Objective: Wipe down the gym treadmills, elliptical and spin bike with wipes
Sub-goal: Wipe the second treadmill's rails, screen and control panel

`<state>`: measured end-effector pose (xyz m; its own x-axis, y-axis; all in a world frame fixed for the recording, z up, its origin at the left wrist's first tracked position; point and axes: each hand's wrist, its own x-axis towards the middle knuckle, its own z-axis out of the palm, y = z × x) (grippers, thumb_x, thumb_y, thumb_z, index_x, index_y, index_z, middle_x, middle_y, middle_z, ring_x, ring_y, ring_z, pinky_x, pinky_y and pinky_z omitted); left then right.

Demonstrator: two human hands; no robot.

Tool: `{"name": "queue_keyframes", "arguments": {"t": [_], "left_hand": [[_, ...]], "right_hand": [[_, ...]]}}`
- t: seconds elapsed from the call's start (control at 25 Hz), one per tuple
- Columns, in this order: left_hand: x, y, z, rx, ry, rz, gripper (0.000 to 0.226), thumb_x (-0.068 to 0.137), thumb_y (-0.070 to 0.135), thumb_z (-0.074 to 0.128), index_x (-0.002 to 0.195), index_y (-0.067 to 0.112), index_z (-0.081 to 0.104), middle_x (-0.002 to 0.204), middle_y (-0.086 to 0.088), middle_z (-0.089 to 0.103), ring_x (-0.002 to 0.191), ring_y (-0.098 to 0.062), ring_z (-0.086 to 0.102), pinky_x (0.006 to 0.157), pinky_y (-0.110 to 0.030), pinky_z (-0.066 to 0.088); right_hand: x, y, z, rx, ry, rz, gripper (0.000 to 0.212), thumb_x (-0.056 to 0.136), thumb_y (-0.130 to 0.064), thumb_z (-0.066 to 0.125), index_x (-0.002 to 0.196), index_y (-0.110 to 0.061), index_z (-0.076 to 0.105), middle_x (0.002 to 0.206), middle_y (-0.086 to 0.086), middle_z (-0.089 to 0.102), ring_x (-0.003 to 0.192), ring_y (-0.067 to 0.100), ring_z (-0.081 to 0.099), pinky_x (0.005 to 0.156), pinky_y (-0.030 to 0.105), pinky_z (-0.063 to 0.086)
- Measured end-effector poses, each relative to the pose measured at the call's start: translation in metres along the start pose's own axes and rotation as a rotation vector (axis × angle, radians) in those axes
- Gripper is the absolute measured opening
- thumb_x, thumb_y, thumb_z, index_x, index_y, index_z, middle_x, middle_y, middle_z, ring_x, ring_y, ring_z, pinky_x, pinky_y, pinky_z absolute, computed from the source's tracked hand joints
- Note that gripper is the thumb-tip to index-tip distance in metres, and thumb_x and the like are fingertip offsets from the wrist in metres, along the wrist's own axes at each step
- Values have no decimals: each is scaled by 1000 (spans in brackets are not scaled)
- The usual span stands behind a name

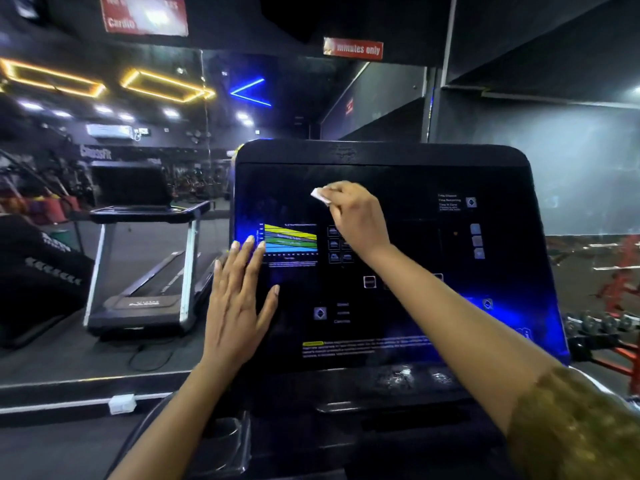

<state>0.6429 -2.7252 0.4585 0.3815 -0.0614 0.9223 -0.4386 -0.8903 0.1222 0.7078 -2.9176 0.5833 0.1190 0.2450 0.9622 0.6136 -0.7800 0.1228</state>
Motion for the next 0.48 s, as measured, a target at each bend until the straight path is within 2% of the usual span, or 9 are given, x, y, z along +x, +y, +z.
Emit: {"name": "queue_keyframes", "arguments": {"t": [0.08,0.2,0.28,0.36,0.48], "left_hand": [[-2,-12,-4,-86,14,-135,67,92,44,39,150,17,22,157,-3,21,146,-19,15,120,-34,9],[-6,-17,-1,-341,-4,-354,75,88,54,37,152,21,16,158,-1,16,143,0,9,109,-5,5],[-8,-15,7,-439,-22,-457,75,88,51,42,152,23,16,158,1,17,140,2,14,103,-1,8],[-13,-13,15,-478,-2,-498,71,88,47,45,151,27,17,155,11,21,135,7,20,102,0,11],[-15,-11,19,-516,13,-528,63,95,39,51,150,33,20,141,37,21,123,20,24,95,6,14]], "right_hand": [[6,-3,13,-50,-46,-3,29,72,4,54,91,-7,73,83,9,69,69,31,62,52,38,55],[-34,-23,15,-18,-113,-138,33,82,-9,42,96,-10,72,90,6,69,76,27,63,48,36,54],[-74,-39,8,21,-199,-273,30,87,-12,43,99,-11,71,94,4,69,81,23,64,47,32,54],[-97,-46,3,48,-262,-343,26,87,-10,48,99,-11,71,97,2,69,85,20,64,50,30,55],[-62,-31,5,80,-162,-288,26,82,-6,51,96,-11,73,96,4,70,83,23,65,58,31,56]]}}
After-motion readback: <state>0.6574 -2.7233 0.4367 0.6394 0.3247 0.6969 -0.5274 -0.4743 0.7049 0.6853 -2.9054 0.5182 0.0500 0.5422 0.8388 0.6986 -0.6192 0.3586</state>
